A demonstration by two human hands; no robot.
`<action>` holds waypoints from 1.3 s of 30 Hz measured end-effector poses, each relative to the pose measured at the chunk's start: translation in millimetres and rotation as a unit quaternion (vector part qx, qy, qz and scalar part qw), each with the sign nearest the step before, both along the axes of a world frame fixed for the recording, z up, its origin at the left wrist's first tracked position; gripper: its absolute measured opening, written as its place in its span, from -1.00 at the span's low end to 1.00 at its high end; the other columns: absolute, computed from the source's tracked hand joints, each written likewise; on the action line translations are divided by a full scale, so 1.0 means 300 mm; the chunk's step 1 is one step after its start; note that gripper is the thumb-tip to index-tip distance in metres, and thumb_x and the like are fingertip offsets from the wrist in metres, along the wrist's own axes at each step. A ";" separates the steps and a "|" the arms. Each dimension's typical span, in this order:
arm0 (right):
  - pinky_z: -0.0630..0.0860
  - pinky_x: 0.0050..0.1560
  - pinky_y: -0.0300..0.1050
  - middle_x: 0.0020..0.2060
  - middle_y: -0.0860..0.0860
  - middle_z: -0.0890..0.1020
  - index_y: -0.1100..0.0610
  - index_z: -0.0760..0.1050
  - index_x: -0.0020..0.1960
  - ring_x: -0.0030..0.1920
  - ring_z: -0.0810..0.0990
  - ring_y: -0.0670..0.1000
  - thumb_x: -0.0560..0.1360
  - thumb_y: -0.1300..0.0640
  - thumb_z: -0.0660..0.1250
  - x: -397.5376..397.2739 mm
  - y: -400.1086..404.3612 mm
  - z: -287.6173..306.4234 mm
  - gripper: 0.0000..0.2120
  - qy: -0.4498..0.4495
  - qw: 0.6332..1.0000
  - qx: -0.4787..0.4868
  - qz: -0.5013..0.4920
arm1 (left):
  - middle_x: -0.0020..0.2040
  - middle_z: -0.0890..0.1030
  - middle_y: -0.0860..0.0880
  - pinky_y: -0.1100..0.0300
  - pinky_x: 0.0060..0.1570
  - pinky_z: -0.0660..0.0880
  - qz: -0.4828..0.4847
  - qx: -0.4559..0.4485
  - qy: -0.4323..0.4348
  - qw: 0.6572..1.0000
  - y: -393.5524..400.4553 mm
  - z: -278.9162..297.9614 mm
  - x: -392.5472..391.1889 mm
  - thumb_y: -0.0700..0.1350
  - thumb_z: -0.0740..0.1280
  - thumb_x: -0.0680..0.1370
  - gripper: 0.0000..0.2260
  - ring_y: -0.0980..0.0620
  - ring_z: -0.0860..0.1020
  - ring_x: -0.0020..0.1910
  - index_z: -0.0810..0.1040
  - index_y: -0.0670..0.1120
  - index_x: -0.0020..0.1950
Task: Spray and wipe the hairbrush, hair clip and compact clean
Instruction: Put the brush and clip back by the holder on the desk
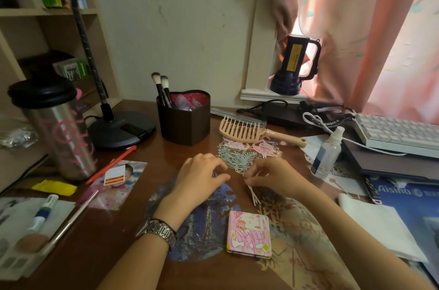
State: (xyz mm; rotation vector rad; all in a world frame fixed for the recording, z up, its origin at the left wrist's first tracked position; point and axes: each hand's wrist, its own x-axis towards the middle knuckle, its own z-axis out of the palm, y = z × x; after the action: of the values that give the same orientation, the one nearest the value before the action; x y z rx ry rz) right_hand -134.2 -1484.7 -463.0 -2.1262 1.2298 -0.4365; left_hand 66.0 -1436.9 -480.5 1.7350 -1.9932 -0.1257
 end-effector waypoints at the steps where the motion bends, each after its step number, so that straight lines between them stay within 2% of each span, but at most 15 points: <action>1: 0.54 -0.05 -0.19 -0.20 -0.06 0.66 0.08 0.60 -0.15 -0.16 0.61 -0.11 0.39 0.12 0.46 -0.001 -0.001 0.008 -0.93 -0.012 1.000 0.015 -0.009 | 0.11 0.57 0.13 0.14 0.14 0.34 0.002 0.003 0.002 1.000 0.000 0.001 0.003 0.12 0.32 0.51 -0.78 0.11 0.47 0.13 0.58 0.09 0.10; 5: 0.61 -0.18 -0.20 -0.25 0.06 0.69 0.21 0.56 -0.09 -0.28 0.67 -0.06 0.38 0.23 0.46 0.007 0.001 0.041 -0.87 -0.084 0.992 0.084 -0.036 | 0.11 0.57 0.13 0.13 0.17 0.35 0.009 0.010 0.013 1.000 0.002 0.004 0.015 0.12 0.33 0.51 -0.81 0.11 0.48 0.14 0.58 0.10 0.07; 7: 0.64 -0.15 -0.13 -0.23 0.11 0.69 0.24 0.55 -0.04 -0.24 0.69 0.02 0.38 0.28 0.46 0.013 0.004 0.062 -0.82 -0.113 0.988 0.100 -0.046 | 0.10 0.57 0.13 0.13 0.17 0.36 0.011 0.013 0.020 1.000 0.005 0.010 0.022 0.11 0.33 0.51 -0.81 0.10 0.48 0.14 0.58 0.10 0.07; 10: 0.64 -0.10 -0.10 -0.25 0.10 0.69 0.24 0.56 0.00 -0.21 0.68 0.05 0.38 0.30 0.45 0.021 0.003 0.095 -0.80 -0.130 0.985 0.107 -0.048 | 0.11 0.57 0.14 0.12 0.18 0.39 0.017 0.018 0.029 0.999 0.010 0.027 0.047 0.11 0.32 0.52 -0.81 0.12 0.47 0.14 0.58 0.10 0.08; 13: 0.63 -0.07 -0.10 -0.29 0.07 0.69 0.26 0.59 -0.05 -0.24 0.67 0.02 0.39 0.31 0.44 0.030 0.001 0.132 -0.85 -0.160 0.980 0.107 -0.045 | 0.10 0.57 0.15 0.13 0.15 0.42 0.038 0.013 0.049 0.998 0.011 0.048 0.094 0.10 0.33 0.52 -0.81 0.14 0.48 0.13 0.59 0.09 0.08; 17: 0.62 -0.05 -0.08 -0.18 0.15 0.69 0.27 0.60 -0.07 -0.19 0.67 0.05 0.40 0.28 0.43 0.053 -0.023 0.190 -0.88 -0.196 0.974 0.096 -0.055 | 0.09 0.57 0.14 0.10 0.15 0.46 0.062 0.000 0.057 0.996 -0.005 0.098 0.152 0.09 0.32 0.52 -0.81 0.14 0.49 0.12 0.59 0.09 0.08; 21: 0.61 -0.15 -0.15 -0.16 0.24 0.68 0.26 0.61 -0.08 -0.25 0.65 0.05 0.39 0.32 0.43 0.115 -0.059 0.242 -0.89 -0.217 0.971 0.081 -0.054 | 0.09 0.58 0.12 0.05 0.14 0.47 0.086 -0.028 0.063 0.994 -0.043 0.151 0.233 0.08 0.33 0.52 -0.79 0.09 0.51 0.11 0.59 0.07 0.11; 24: 0.55 -0.32 -0.27 -0.25 0.20 0.68 0.25 0.61 -0.09 -0.32 0.64 -0.01 0.39 0.29 0.44 0.163 -0.083 0.263 -0.90 -0.223 0.972 0.050 -0.060 | 0.21 0.54 0.06 0.05 0.20 0.42 0.116 -0.054 0.062 0.990 -0.081 0.174 0.283 0.05 0.31 0.54 -0.72 0.04 0.46 0.22 0.52 0.04 0.23; 27: 0.57 -0.25 -0.22 -0.26 0.16 0.69 0.23 0.63 -0.09 -0.32 0.63 -0.03 0.39 0.22 0.46 0.202 -0.109 0.277 -0.88 -0.233 0.970 0.010 -0.067 | 0.37 0.43 0.03 0.04 0.32 0.29 0.132 -0.063 0.056 0.988 -0.120 0.177 0.300 0.04 0.29 0.56 -0.59 0.01 0.33 0.37 0.39 0.02 0.39; 30: 0.55 -0.27 -0.32 -0.27 0.09 0.70 0.18 0.63 -0.09 -0.33 0.63 -0.10 0.41 0.20 0.44 0.251 -0.143 0.295 -0.91 -0.239 0.968 -0.019 -0.072 | 0.49 0.27 0.05 0.01 0.42 0.17 0.133 -0.047 0.034 0.989 -0.166 0.168 0.321 0.06 0.26 0.57 -0.50 0.02 0.18 0.48 0.25 0.04 0.49; 32: 0.53 -0.30 -0.36 -0.28 0.06 0.70 0.16 0.63 -0.10 -0.33 0.64 -0.13 0.41 0.20 0.44 0.286 -0.162 0.306 -0.92 -0.244 0.967 -0.028 -0.074 | 0.51 0.24 0.06 0.02 0.44 0.12 0.133 -0.045 0.025 0.990 -0.190 0.163 0.333 0.07 0.25 0.57 -0.49 0.03 0.15 0.49 0.22 0.05 0.50; 36: 0.45 -0.38 -0.43 -0.31 0.05 0.69 0.17 0.64 -0.12 -0.37 0.62 -0.17 0.41 0.21 0.45 0.360 -0.196 0.324 -0.94 -0.266 0.960 -0.042 -0.075 | 0.48 0.30 0.08 0.05 0.43 0.12 0.129 -0.054 0.035 0.990 -0.211 0.149 0.365 0.05 0.25 0.57 -0.55 0.05 0.19 0.47 0.30 0.08 0.46; 39: 0.47 -0.33 -0.38 -0.30 0.04 0.69 0.15 0.64 -0.14 -0.35 0.62 -0.15 0.39 0.17 0.47 0.411 -0.226 0.328 -0.92 -0.263 0.960 -0.056 -0.080 | 0.47 0.32 0.11 0.07 0.42 0.12 0.113 -0.056 0.073 0.989 -0.209 0.139 0.380 0.02 0.26 0.58 -0.57 0.08 0.20 0.46 0.32 0.10 0.45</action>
State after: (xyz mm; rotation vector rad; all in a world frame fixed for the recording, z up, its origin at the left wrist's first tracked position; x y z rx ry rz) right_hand -10.8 -1552.5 -364.8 -1.8290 1.0786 -1.0855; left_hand 180.0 -1499.5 -438.7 1.8099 -1.6566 -0.0604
